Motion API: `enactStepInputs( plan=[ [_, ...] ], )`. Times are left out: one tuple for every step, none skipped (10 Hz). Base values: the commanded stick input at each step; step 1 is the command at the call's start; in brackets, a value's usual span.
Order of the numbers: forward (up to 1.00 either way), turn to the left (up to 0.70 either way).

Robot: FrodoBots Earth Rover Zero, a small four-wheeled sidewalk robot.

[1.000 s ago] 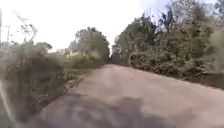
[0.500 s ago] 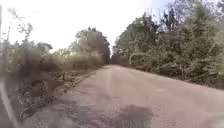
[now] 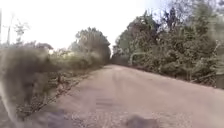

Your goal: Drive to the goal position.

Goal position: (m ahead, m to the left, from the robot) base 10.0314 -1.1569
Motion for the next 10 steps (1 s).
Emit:
enactStepInputs(
  plan=[
    [0.7,0.0],
    [0.7,0.0],
    [0.7,0.0],
    [0.7,0.0],
    [0.7,0.0],
    [0.7,0.0],
    [0.7,0.0],
    [0.7,0.0],
    [0.7,0.0],
    [0.7,0.0]
  ],
)
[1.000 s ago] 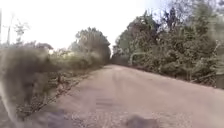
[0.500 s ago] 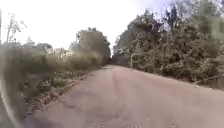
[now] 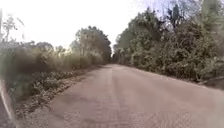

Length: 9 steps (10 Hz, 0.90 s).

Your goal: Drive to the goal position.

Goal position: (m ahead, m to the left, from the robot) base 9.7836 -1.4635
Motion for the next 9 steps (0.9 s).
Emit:
enactStepInputs(
  plan=[
    [0.7,0.0],
    [0.7,0.0],
    [0.7,0.0],
    [0.7,0.0],
    [0.7,0.0],
    [0.7,0.0],
    [0.7,0.0],
    [0.7,0.0],
    [0.7,0.0]
  ],
)
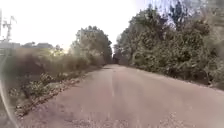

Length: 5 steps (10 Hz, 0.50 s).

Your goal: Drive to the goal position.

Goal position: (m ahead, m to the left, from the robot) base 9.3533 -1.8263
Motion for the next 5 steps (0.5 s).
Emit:
enactStepInputs(
  plan=[
    [0.7,0.0],
    [0.7,0.0],
    [0.7,0.0],
    [0.7,0.0],
    [0.7,0.0]
  ],
)
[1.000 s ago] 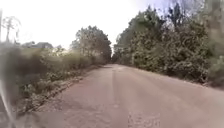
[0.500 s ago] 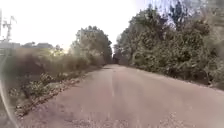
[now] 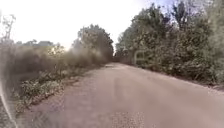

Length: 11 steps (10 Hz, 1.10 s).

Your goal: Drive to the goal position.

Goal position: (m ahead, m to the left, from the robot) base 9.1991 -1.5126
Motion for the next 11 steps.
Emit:
enactStepInputs(
  plan=[
    [0.7,0.0],
    [0.7,0.0],
    [0.7,0.0],
    [0.7,0.0],
    [0.7,0.0],
    [0.7,0.0],
    [0.7,0.0],
    [0.7,0.0],
    [0.7,0.0],
    [0.7,0.0],
    [0.7,0.0]
  ],
)
